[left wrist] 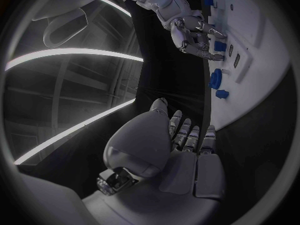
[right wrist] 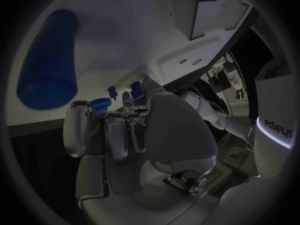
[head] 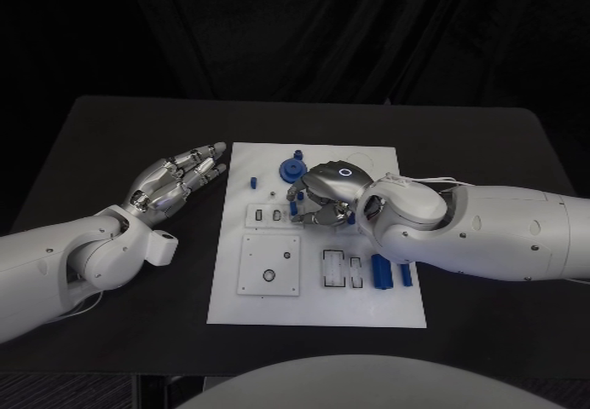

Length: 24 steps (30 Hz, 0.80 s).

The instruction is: Assemble the parts on the task board

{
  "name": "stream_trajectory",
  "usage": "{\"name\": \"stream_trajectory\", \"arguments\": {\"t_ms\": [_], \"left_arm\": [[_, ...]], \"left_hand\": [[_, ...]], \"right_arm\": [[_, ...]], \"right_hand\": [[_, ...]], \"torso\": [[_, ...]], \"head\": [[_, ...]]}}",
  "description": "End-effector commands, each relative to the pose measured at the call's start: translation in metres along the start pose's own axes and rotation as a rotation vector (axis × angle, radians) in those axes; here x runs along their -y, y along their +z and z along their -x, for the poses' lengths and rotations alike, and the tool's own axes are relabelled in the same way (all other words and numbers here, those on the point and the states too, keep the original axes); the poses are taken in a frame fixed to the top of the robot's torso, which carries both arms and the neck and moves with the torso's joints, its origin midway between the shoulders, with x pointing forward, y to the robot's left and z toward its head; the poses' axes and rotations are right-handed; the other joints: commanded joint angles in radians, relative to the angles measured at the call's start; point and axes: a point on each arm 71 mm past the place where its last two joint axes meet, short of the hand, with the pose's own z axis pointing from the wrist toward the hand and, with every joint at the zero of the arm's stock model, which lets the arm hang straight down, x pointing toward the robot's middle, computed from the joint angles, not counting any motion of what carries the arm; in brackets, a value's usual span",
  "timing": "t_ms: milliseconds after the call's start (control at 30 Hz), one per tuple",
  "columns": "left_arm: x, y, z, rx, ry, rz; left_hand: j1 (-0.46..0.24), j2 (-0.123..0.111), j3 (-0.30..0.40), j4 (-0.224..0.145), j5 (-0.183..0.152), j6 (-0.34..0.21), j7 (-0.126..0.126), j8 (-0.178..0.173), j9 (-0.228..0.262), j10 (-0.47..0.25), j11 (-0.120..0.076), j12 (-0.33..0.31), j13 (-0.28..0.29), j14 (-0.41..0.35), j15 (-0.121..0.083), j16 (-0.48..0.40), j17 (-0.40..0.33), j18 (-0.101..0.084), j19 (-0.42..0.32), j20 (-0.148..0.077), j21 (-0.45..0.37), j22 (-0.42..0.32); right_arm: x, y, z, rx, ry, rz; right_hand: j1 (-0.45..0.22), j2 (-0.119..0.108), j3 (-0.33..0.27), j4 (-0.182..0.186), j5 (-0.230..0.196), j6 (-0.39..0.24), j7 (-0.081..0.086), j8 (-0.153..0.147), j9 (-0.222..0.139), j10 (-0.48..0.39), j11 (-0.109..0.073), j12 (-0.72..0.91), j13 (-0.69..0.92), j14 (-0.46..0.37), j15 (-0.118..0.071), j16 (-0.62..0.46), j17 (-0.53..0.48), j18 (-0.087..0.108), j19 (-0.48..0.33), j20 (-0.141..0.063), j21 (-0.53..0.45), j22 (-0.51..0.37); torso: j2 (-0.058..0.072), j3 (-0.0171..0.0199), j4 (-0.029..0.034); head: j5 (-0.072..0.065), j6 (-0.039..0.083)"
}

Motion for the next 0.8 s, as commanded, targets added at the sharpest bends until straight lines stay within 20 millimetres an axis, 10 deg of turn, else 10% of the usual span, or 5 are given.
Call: {"name": "stream_trajectory", "arguments": {"t_ms": [33,333,700,800], "left_arm": [[0.006,0.000,-0.001,-0.003,-0.003,-0.078],[0.006,-0.001,-0.001,0.016,0.012,-0.076],[0.011,-0.005,-0.002,0.066,0.051,-0.047],[0.014,-0.002,0.004,0.083,0.071,-0.021]], "left_hand": [[0.010,0.002,0.007,0.001,0.006,0.000,0.008,0.005,0.001,0.003,0.006,0.001,-0.001,-0.003,0.006,-0.001,0.000,0.009,0.002,0.008,0.001,0.002],[0.020,-0.002,0.017,-0.008,0.029,0.009,0.011,0.009,0.003,0.006,0.008,0.008,0.000,-0.003,0.007,-0.001,0.000,0.010,0.004,0.011,0.003,0.002],[0.029,-0.008,0.032,-0.014,0.061,0.017,0.018,0.011,0.003,0.012,0.013,0.021,0.002,0.002,0.012,0.002,0.002,0.012,0.019,0.026,0.015,0.008],[0.030,-0.012,0.046,-0.009,0.064,0.018,0.027,0.011,0.003,0.015,0.021,0.030,0.003,0.018,0.018,0.009,0.006,0.013,0.059,0.038,0.044,0.022]], "right_arm": [[-0.004,-0.003,0.006,0.087,0.020,0.049],[-0.004,-0.008,0.023,0.203,0.037,0.111],[0.015,-0.024,0.061,0.284,0.058,0.105],[0.027,-0.029,0.068,0.286,0.081,0.066]], "right_hand": [[-0.001,-0.014,-0.008,0.008,-0.021,-0.031,-0.005,-0.018,-0.010,0.106,-0.004,0.003,0.263,0.106,0.002,0.003,0.263,0.008,-0.002,0.001,-0.005,0.191],[0.013,-0.047,-0.017,0.070,-0.054,-0.108,-0.014,-0.030,-0.059,0.106,-0.012,0.003,0.263,0.106,-0.004,0.003,0.263,0.010,-0.010,-0.004,-0.021,0.187],[0.006,-0.009,-0.004,0.065,-0.055,-0.052,-0.011,-0.001,-0.073,0.106,-0.010,0.003,0.263,0.106,-0.003,0.003,0.263,0.005,0.004,-0.004,0.003,0.195],[0.074,0.028,0.028,0.042,0.001,-0.003,-0.002,0.022,-0.081,0.106,-0.005,0.003,0.263,0.106,0.000,0.003,0.263,0.006,0.000,-0.003,-0.003,0.194]], "torso": [[0.000,0.0001,-0.0009],[0.000,0.0028,-0.0018],[-0.015,0.0075,-0.0004],[-0.026,0.0112,0.0016]], "head": [[0.003,0.003],[0.007,0.025],[0.036,0.047],[0.035,0.047]]}}
